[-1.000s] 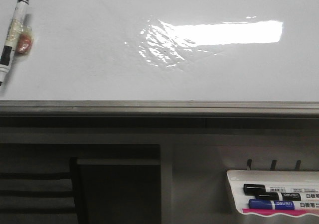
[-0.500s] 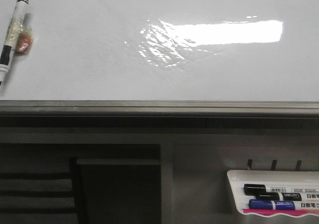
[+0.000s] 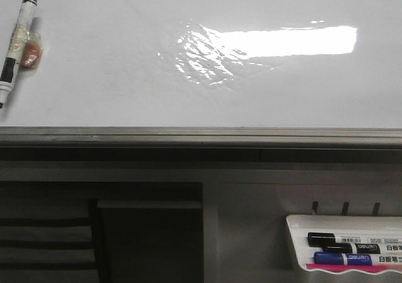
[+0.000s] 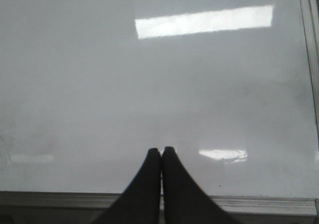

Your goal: Write number 7 on whiteboard

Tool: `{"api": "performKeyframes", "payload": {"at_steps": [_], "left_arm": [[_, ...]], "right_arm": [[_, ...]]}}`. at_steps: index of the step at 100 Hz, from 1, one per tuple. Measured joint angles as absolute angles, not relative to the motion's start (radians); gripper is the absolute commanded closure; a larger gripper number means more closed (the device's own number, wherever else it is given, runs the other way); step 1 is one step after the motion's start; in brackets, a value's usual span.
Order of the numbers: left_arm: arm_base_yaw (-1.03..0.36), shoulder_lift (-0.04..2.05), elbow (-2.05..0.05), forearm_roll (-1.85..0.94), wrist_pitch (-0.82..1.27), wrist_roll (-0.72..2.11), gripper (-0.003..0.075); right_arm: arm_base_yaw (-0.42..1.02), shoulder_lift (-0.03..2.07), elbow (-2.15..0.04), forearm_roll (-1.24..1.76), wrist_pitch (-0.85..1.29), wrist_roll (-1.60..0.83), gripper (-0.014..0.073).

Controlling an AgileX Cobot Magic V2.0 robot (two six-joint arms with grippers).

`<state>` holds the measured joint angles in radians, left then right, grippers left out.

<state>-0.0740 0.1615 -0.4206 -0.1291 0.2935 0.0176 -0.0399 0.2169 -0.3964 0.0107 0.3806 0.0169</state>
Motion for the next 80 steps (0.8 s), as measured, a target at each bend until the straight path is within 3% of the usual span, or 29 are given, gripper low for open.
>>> {"api": "performKeyframes", "payload": {"at_steps": [15, 33, 80], "left_arm": [[-0.074, 0.312, -0.544, -0.105, 0.459, 0.022, 0.0741], [-0.074, 0.397, -0.572, -0.098, 0.496, 0.022, 0.0741], [-0.074, 0.435, -0.572, -0.101, 0.500, 0.022, 0.0741]], "right_arm": [[-0.040, 0.375, -0.521, 0.000, 0.499, -0.010, 0.0665], [-0.040, 0.491, -0.578, 0.000, 0.530, -0.014, 0.0665], [-0.040, 0.547, -0.578, 0.000, 0.528, -0.016, 0.0665]]}}
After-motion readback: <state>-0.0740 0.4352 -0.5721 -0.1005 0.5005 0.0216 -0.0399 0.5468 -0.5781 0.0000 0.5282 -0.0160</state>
